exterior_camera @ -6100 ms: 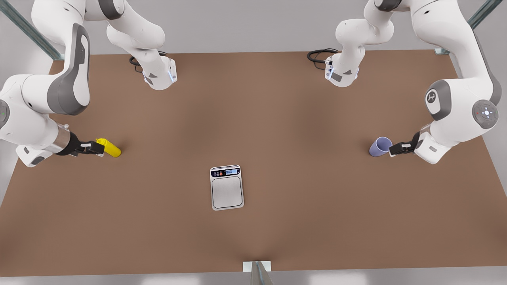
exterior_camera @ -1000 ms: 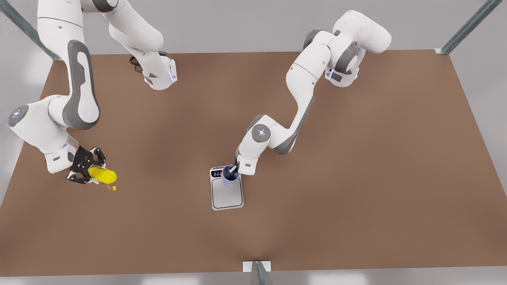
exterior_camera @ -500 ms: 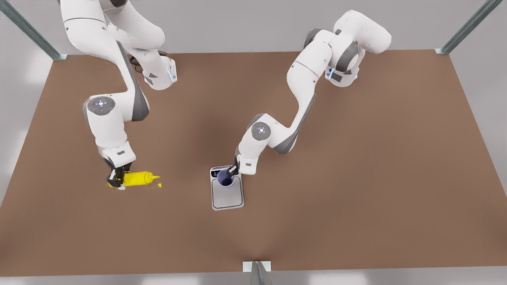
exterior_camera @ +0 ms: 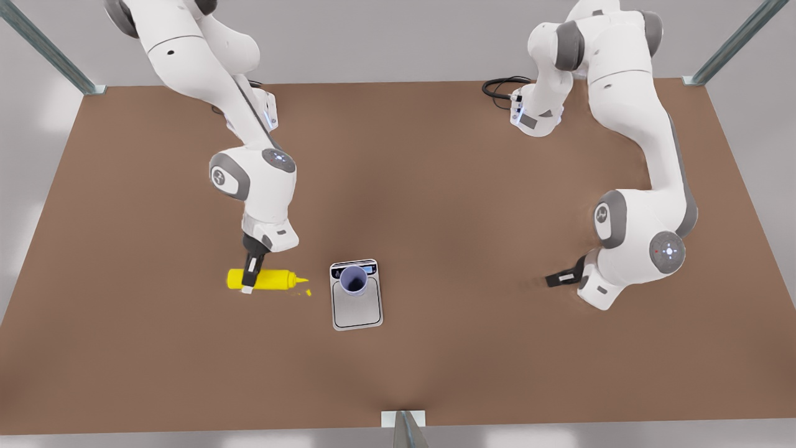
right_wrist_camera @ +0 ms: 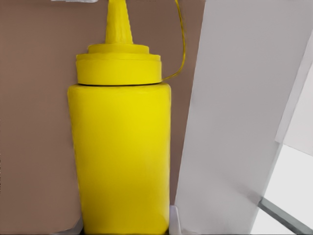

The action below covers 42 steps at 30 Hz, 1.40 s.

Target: Move cup to the weight, pick up sauce bottle, pour sauce

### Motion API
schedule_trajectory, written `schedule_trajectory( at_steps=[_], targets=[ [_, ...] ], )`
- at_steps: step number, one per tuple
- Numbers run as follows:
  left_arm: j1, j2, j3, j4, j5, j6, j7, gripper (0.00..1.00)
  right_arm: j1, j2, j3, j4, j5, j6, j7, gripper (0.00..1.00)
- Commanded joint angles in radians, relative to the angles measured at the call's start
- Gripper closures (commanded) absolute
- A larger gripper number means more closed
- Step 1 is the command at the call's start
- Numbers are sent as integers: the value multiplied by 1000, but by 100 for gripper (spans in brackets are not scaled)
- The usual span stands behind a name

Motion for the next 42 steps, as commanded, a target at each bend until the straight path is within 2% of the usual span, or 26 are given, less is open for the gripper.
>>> schedule_trajectory(
  at_steps=[1, 2, 3, 5, 7, 8, 9, 13, 23, 38, 40, 42],
  targets=[
    [-1, -3, 14, -6, -12, 0, 23, 0, -1, 2, 0, 2, -17, -10, 2, 43],
    [28, -32, 64, -33, -10, 0, 120, 0, 22, 28, 0, 23, -48, -49, 2, 43],
    [111, -96, 1, -75, -1, 12, 139, 0, 34, 50, 0, 42, -60, -64, 14, 43],
    [436, -283, -366, -144, 186, 9, 122, 0, 74, 88, 0, 77, -84, -95, 31, 43],
    [456, -402, -449, -141, 273, -34, 122, 0, 111, 122, -2, 103, -96, -115, 55, 43],
    [458, -388, -456, -135, 315, -31, 120, 0, 112, 125, 0, 106, -97, -116, 55, 43],
    [458, -316, -456, -90, 313, -31, 119, 0, 116, 134, 0, 109, -99, -116, 57, 43],
    [456, -288, -452, -46, 312, -8, 122, 0, 154, 158, -2, 132, -110, -139, 57, 43],
    [458, -279, -432, 36, 350, 5, 123, 0, 228, 227, -3, 134, -211, -250, 152, 43],
    [455, -277, -435, 51, 350, 6, 123, 0, 240, 243, -3, 135, -212, -264, 157, 43],
    [455, -277, -435, 51, 350, 8, 123, 0, 235, 232, -3, 147, -199, -264, 157, 43],
    [455, -277, -435, 57, 352, 8, 125, 0, 225, 209, -5, 172, -87, -271, 153, 43]
  ],
)
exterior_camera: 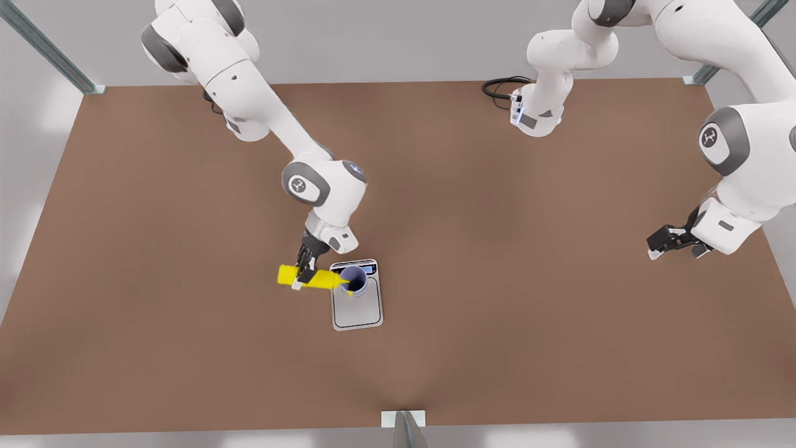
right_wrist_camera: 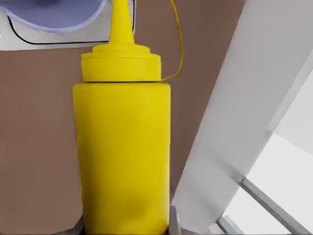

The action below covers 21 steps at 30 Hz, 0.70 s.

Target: Move cup to the weight, pick up sauce bottle, pour sauce

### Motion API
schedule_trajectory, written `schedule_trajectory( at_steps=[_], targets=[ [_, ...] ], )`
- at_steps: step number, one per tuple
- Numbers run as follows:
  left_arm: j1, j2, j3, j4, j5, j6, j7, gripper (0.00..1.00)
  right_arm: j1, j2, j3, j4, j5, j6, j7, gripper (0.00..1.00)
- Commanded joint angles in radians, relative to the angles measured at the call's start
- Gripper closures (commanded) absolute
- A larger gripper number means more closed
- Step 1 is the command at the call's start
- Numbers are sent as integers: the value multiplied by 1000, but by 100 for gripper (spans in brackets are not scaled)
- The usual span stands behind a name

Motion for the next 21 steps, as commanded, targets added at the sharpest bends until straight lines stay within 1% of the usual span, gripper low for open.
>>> schedule_trajectory(
  at_steps=[1, 4, 8, 10, 11, 12, 14, 15, 17, 20, 21],
  targets=[
    [0, 0, 0, 0, 1, 1, 0, 0, -8, -4, 0, 8, 31, -7, -3, 43],
    [0, 5, 0, 0, 2, 0, 0, 0, -100, -10, 3, 91, 330, -27, -85, 42],
    [0, 9, 0, 8, 1, 0, 0, 0, -299, -28, -2, 122, 762, 5, -494, 42],
    [0, 9, 0, 8, 1, 1, 0, 0, -384, -25, -2, 117, 858, 33, -656, 42],
    [-2, 9, 0, 8, 1, 1, 0, 0, -408, -19, -2, 113, 866, 70, -714, 42],
    [0, 9, 0, 8, 2, 1, 0, 0, -448, -11, -3, 113, 978, 87, -823, 42],
    [0, 9, 0, 8, 1, 1, 0, 0, -516, 6, -3, 111, 1081, 91, -928, 42],
    [0, 9, 0, 8, 2, 1, 0, 0, -569, 44, 5, 116, 1108, 91, -971, 42],
    [0, 9, 0, 8, 2, 1, 0, 0, -602, 52, 1, 105, 1283, 90, -1103, 42],
    [0, 9, 0, 9, 1, 1, 0, 0, -683, 107, 1, 91, 1556, 76, -1399, 42],
    [0, 9, 0, 9, 2, 1, 0, 0, -703, 122, 1, 90, 1607, 54, -1463, 42]
  ],
)
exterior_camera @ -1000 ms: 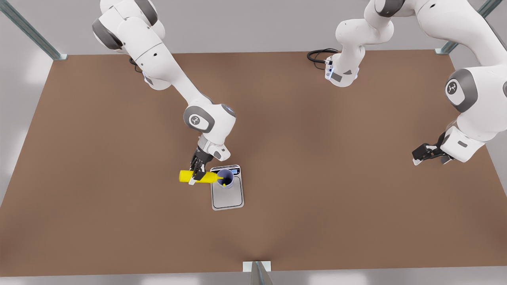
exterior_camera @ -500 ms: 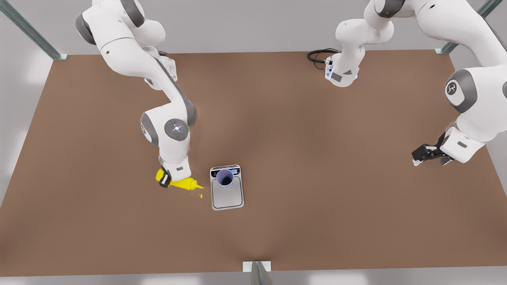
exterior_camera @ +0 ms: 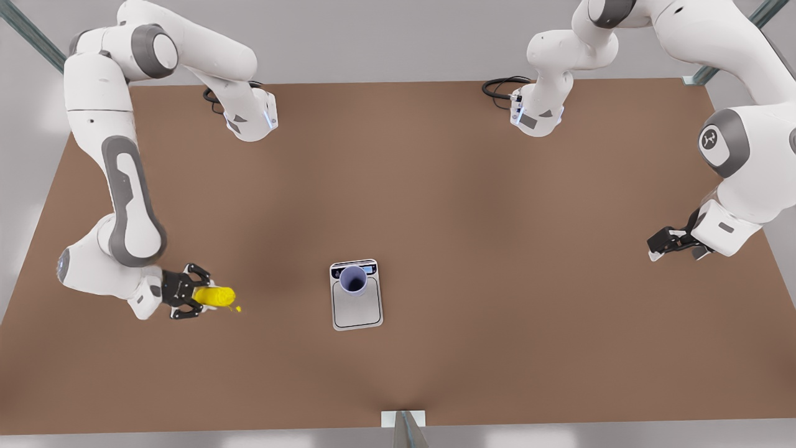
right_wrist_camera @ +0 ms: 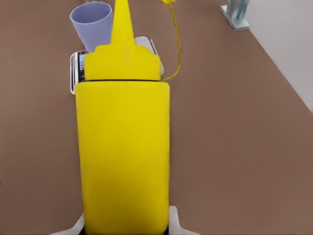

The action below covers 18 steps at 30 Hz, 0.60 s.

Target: Move cup to the weight, pick up sauce bottle, pour sauce

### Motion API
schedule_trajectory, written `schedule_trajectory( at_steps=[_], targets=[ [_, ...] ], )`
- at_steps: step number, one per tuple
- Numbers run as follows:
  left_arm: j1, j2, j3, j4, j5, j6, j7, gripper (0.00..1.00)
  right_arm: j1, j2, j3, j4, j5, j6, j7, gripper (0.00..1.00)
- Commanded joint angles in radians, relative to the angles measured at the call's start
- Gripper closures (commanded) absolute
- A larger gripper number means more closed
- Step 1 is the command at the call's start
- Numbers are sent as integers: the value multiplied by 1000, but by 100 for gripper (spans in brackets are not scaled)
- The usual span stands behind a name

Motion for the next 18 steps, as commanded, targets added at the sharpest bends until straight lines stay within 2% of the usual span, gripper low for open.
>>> schedule_trajectory(
  at_steps=[1, 5, 10, 18],
  targets=[
    [0, 0, 0, 0, 1, 0, 0, 0, -7, 9, -1, -2, 36, -12, -33, 42],
    [0, -2, 0, 0, 1, -2, 0, 0, -88, 110, -3, -9, 268, -181, -235, 42],
    [-2, -2, 0, 11, 1, -2, 0, 0, -160, 222, 0, -8, 315, -247, -448, 42],
    [0, 0, 0, 11, 1, 0, 2, 0, -169, 325, 50, -8, 407, -279, -519, 41]
  ],
)
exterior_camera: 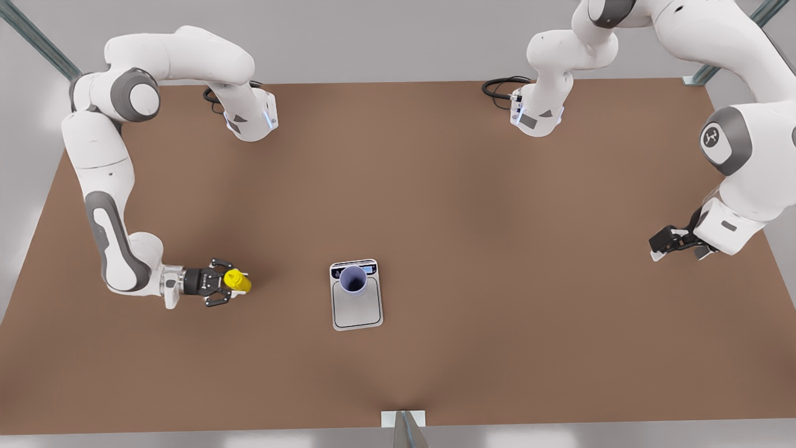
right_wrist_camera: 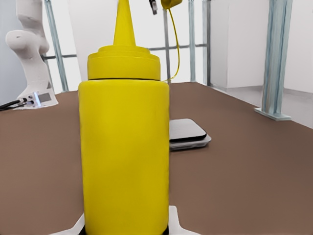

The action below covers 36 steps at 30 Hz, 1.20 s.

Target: Move cup to the weight, pick up sauce bottle, pour sauce

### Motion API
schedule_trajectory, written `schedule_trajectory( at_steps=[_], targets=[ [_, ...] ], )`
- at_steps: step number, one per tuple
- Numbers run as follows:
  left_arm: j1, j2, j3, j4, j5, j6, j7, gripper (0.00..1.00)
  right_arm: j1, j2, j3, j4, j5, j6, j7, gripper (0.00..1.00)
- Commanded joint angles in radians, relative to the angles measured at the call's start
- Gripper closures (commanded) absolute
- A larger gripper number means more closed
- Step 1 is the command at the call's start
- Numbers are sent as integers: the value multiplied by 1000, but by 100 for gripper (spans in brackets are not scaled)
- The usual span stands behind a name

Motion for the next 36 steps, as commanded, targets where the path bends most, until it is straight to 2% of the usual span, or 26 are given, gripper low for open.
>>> schedule_trajectory(
  at_steps=[1, 14, 15, 19, 25, 26, 27, 28, 36],
  targets=[
    [0, 0, 2, 0, 0, 0, -1, 0, 0, 0, 2, 0, 13, 0, -8, 41],
    [0, 8, 0, 2, 0, 0, -1, 0, 5, 51, 14, -9, 64, 12, -63, 39],
    [0, 8, 0, 0, 0, 0, 0, 0, 5, 51, 14, -9, 66, 12, -63, 34],
    [0, 8, 0, 2, -1, 0, 0, 0, 5, 51, 14, -9, 66, 12, -62, 30],
    [0, 14, 2, 2, -3, -2, 0, 0, 5, 53, 14, -9, 64, 12, -62, 30],
    [0, 14, 2, 2, -1, -2, 0, 0, 5, 53, 14, -9, 64, 11, -60, 26],
    [0, 15, 2, 2, -3, 0, 0, 0, 5, 53, 14, -9, 64, 11, -60, 5],
    [0, 15, 2, 2, -3, 0, 0, 0, 5, 53, 14, -9, 64, 5, -56, 1],
    [0, 17, 0, 2, -3, 0, 0, 0, 2, 53, 12, -11, 64, 3, -53, 0]
  ],
)
